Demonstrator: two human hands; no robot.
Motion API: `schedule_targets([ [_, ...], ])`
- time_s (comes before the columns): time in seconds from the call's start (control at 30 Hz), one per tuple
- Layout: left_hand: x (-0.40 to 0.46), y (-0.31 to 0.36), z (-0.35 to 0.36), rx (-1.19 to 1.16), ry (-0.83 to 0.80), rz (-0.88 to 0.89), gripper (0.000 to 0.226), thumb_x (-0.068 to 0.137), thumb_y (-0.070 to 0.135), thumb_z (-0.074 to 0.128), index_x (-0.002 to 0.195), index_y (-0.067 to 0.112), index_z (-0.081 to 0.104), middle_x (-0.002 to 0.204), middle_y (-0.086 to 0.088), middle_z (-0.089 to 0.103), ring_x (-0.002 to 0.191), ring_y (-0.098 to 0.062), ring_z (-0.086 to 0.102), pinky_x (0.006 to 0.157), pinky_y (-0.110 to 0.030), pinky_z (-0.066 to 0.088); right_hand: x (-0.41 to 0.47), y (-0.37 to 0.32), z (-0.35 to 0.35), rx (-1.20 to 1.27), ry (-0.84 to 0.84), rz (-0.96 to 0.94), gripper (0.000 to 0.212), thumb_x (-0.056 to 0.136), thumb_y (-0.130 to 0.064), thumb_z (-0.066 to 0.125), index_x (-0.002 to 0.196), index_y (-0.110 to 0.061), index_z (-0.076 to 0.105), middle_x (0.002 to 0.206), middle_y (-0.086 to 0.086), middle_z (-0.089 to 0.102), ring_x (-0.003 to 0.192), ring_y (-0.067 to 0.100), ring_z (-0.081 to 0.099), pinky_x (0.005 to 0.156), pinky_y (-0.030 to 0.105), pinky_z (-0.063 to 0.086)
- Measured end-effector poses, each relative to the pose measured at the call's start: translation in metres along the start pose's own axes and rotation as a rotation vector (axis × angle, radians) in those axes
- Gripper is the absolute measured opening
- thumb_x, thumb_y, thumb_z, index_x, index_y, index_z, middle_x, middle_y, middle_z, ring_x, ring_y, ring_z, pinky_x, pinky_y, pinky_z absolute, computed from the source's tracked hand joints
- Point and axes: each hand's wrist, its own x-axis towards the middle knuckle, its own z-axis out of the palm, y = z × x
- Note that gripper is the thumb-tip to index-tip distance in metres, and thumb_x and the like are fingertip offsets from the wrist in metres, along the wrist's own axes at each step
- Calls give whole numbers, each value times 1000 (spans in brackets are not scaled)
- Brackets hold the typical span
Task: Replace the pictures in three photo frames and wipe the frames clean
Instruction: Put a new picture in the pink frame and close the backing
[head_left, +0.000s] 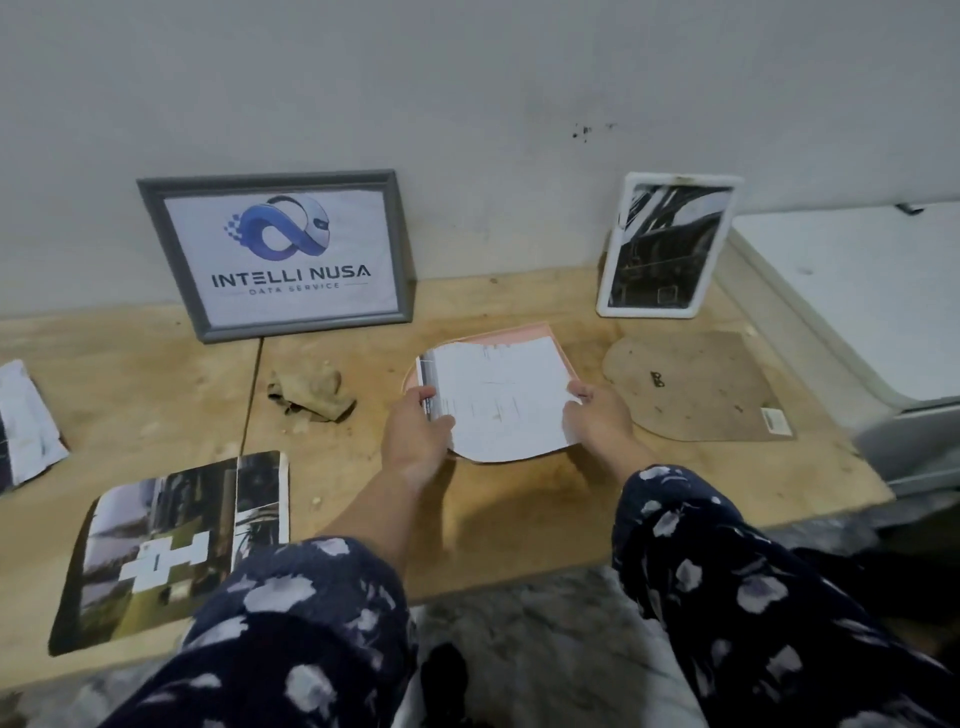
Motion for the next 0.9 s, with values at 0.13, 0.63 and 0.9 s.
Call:
schedule_targets([
  [0.13, 14, -14, 21, 242, 17, 37, 40, 91, 32, 61, 129, 27, 48, 131, 0, 53, 117, -22, 51, 95, -38, 50, 32, -6, 3, -57, 15, 24, 42, 95, -8, 44, 136, -11, 51, 143, 5, 48, 129, 26, 46, 101, 27, 37],
  [0.63, 24, 2, 34, 697, 47, 10, 46, 82, 60, 48, 112, 24, 54, 129, -4, 34, 118, -27, 31, 98, -41, 28, 57, 14, 10, -454, -37, -163, 44, 90, -7, 44, 133, -13, 53, 138, 10, 43, 131, 30, 34, 109, 37, 30],
  [0.9, 22, 57, 75, 623, 85, 58, 38, 91, 48, 50, 118, 22, 55, 136, -7, 33, 125, -29, 31, 102, -42, 30, 86, 21, -46, -288, -20, -153, 38, 85, -3, 48, 120, -11, 63, 126, 11, 53, 115, 30, 53, 102, 33, 41],
])
